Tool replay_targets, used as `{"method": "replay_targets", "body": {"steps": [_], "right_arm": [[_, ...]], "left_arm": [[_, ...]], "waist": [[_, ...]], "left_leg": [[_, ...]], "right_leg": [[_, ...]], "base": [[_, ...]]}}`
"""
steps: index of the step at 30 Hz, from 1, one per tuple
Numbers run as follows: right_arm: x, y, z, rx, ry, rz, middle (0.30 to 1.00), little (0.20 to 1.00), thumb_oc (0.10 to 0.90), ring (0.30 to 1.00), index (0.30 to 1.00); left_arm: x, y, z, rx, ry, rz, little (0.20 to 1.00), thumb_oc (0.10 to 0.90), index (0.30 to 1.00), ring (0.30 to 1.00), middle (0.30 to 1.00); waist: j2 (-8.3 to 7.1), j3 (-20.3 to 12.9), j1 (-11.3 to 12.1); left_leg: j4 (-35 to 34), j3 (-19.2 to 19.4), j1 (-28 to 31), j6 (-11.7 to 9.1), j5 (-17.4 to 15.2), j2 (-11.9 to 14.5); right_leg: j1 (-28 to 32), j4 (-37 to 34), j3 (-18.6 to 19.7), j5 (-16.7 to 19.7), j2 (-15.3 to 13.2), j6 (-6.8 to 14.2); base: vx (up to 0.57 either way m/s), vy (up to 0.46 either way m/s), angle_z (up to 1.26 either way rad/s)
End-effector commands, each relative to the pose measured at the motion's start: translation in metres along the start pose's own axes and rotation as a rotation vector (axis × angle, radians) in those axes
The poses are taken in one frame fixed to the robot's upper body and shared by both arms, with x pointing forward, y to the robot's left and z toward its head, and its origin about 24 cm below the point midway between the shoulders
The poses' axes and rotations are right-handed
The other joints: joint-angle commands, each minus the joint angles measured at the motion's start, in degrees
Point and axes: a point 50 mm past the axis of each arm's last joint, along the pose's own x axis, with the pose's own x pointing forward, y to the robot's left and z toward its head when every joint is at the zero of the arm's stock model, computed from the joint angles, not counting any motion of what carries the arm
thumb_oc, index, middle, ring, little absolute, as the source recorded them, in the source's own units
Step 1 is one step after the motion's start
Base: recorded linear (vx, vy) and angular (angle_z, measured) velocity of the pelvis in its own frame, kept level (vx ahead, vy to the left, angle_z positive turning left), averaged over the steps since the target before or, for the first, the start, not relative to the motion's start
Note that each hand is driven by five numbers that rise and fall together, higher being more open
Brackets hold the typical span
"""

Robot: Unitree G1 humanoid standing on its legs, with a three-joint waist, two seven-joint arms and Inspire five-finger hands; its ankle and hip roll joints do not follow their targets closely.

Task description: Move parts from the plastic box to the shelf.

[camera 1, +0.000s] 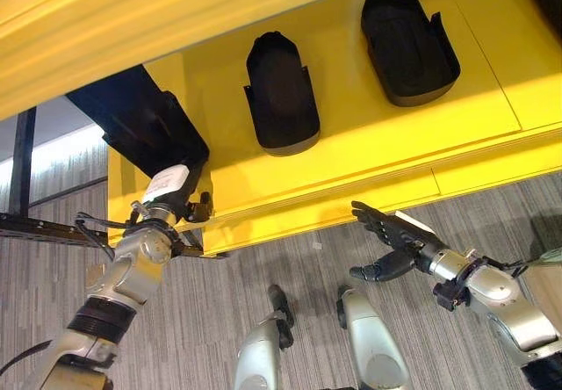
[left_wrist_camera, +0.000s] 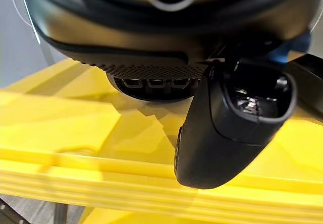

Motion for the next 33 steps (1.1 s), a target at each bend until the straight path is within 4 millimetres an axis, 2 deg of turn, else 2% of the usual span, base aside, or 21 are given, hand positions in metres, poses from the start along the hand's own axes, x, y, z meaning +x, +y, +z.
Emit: {"method": "replay_targets", "body": {"steps": [1, 9, 11, 13, 15, 16, 23, 28, 31, 32, 33], "right_arm": [[0.001, 0.001, 0.042, -0.043, -0.22, 0.03, 1.0, 1.0, 0.9, 1.0, 1.0], [-0.002, 0.0, 0.042, -0.059, -0.203, 0.038, 1.0, 1.0, 0.9, 1.0, 1.0], [-0.003, -0.001, 0.041, -0.063, -0.198, 0.042, 1.0, 1.0, 0.9, 1.0, 1.0], [-0.006, -0.003, 0.041, -0.066, -0.193, 0.038, 1.0, 1.0, 0.9, 1.0, 1.0], [-0.008, -0.006, 0.041, -0.076, -0.188, 0.037, 1.0, 1.0, 0.9, 1.0, 1.0], [-0.012, -0.006, 0.039, -0.076, -0.185, 0.032, 1.0, 1.0, 0.9, 1.0, 1.0], [-0.012, -0.006, 0.034, -0.06, -0.187, 0.02, 1.0, 1.0, 0.9, 1.0, 1.0], [-0.013, -0.005, 0.032, -0.057, -0.184, 0.02, 1.0, 1.0, 0.9, 1.0, 1.0], [-0.014, -0.005, 0.03, -0.054, -0.18, 0.019, 1.0, 1.0, 0.9, 1.0, 1.0], [-0.013, -0.005, 0.031, -0.055, -0.18, 0.021, 1.0, 1.0, 0.9, 1.0, 1.0], [-0.013, -0.006, 0.031, -0.055, -0.179, 0.021, 1.0, 1.0, 0.9, 1.0, 1.0]], "left_arm": [[-0.008, 0.013, -0.037, 0.093, 0.139, -0.014, 1.0, 0.9, 1.0, 1.0, 1.0], [-0.004, 0.019, -0.026, 0.071, 0.08, -0.072, 1.0, 0.9, 1.0, 1.0, 1.0], [-0.003, 0.015, -0.015, 0.052, 0.005, -0.165, 1.0, 0.9, 1.0, 1.0, 1.0], [-0.008, 0.008, -0.001, 0.081, -0.072, -0.263, 1.0, 0.9, 1.0, 1.0, 1.0], [-0.011, 0.007, 0.004, 0.048, -0.063, -0.294, 1.0, 0.9, 1.0, 1.0, 1.0], [-0.017, 0.006, 0.008, 0.059, -0.108, -0.366, 1.0, 0.9, 1.0, 1.0, 1.0], [-0.028, 0.008, 0.024, 0.13, -0.2, -0.432, 1.0, 0.9, 1.0, 1.0, 1.0], [-0.026, 0.013, 0.019, 0.149, -0.159, -0.378, 1.0, 0.9, 1.0, 1.0, 1.0], [-0.024, 0.016, 0.008, 0.196, -0.082, -0.344, 1.0, 0.9, 1.0, 1.0, 1.0], [-0.023, 0.02, -0.003, 0.213, -0.012, -0.31, 1.0, 0.9, 1.0, 1.0, 1.0], [-0.023, 0.022, -0.006, 0.234, 0.003, -0.288, 1.0, 0.9, 1.0, 1.0, 1.0]], "waist": [[-2.92, -2.66, -1.33], [-2.2, -3.11, -2.05], [-2.18, -3.11, -2.29], [-2.07, -3.03, -2.41], [-1.47, -3.18, -2.32], [-1.35, -3.38, -2.24], [-0.97, -4.02, -1.34], [-0.93, -4.2, -1.4], [-0.85, -4.39, -1.36], [-0.77, -4.39, -1.3], [-0.74, -4.42, -1.25]], "left_leg": [[3.48, -1.97, 1.92, 1.52, -5.99, -0.54], [2.97, -1.47, 2.57, 1.38, -5.88, -0.49], [2.79, -1.33, 2.9, 1.37, -5.97, -0.58], [2.73, -1.47, 3.21, 1.33, -6.12, -0.85], [2.26, -1.42, 3.36, 1.3, -5.87, -0.77], [2.12, -1.49, 3.62, 1.33, -5.95, -0.85], [0.9, -1.79, 4.26, 1.2, -5.51, -1.07], [0.87, -1.68, 4.42, 1.17, -5.52, -1.08], [0.84, -1.76, 4.48, 1.16, -5.45, -1.14], [0.81, -1.78, 4.52, 1.12, -5.43, -1.2], [0.78, -1.78, 4.54, 1.12, -5.41, -1.22]], "right_leg": [[3.16, -3.78, -5.12, 0.72, -4.67, 1.39], [3.17, -4.02, -4.79, 0.93, -4.69, 1.53], [3.35, -4.19, -4.71, 0.93, -4.78, 1.61], [3.65, -4.18, -4.81, 0.67, -5.06, 1.72], [3.79, -4.86, -4.79, 1.06, -4.86, 1.68], [4.05, -5.11, -4.78, 1.08, -4.92, 1.81], [5.52, -6.91, -5.8, 1.53, -5.17, 2.13], [5.58, -6.94, -5.71, 1.54, -5.19, 2.2], [5.78, -7.16, -5.72, 1.6, -5.21, 2.15], [5.84, -7.16, -5.74, 1.57, -5.28, 2.17], [5.87, -7.15, -5.77, 1.56, -5.3, 2.16]], "base": [[0.04, 0.03, 0.02], [0.02, 0.016, -0.01], [0.0, 0.0, 0.0], [0.01, 0.017, 0.02], [0.02, 0.041, 0.02], [0.0, 0.0, 0.0], [0.0, -0.009, 0.02], [0.0, 0.0, 0.0], [0.0, 0.0, 0.0], [0.0, 0.0, 0.0], [0.0, 0.0, 0.0]]}}
